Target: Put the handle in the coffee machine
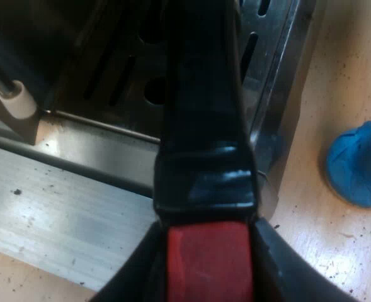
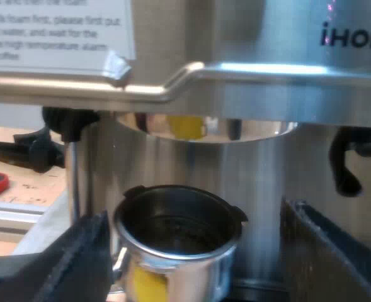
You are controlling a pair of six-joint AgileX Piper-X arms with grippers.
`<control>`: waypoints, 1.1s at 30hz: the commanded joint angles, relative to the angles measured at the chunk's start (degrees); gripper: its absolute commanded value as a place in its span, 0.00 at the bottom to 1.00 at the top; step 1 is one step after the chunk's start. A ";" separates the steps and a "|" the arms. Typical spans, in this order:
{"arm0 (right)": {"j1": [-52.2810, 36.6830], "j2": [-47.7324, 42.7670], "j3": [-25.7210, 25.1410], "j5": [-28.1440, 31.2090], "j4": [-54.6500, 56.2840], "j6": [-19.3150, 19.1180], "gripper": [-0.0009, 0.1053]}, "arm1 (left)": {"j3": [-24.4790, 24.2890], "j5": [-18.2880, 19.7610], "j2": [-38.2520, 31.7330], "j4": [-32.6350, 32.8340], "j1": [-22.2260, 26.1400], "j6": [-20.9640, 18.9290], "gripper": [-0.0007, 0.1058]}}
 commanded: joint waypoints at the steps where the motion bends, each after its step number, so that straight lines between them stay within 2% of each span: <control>1: -0.35 -0.12 -0.17 -1.29 -0.84 -0.53 0.56 | -0.84 4.00 -0.30 -1.55 -0.01 0.01 0.02; 7: -0.35 -0.12 -0.17 -1.29 -0.84 -0.53 0.56 | -1.26 5.14 -0.32 -2.17 -0.01 -0.33 0.02; 9: -0.35 -0.12 -0.17 -1.29 -0.84 -0.53 0.56 | -2.14 6.05 -0.32 -2.36 -0.01 -1.55 0.02; 17: -0.35 -0.12 -0.17 -1.29 -0.84 -0.53 0.56 | -4.22 6.20 -0.32 -1.39 -0.20 -1.53 0.02; 21: -0.35 -0.12 -0.17 -1.29 -0.84 -0.53 0.56 | -4.40 7.96 -0.32 -0.19 -0.30 -1.53 0.02; 33: -0.35 -0.12 -0.17 -1.29 -0.84 -0.53 0.56 | -4.82 8.70 -0.32 -1.72 -0.30 -1.53 0.02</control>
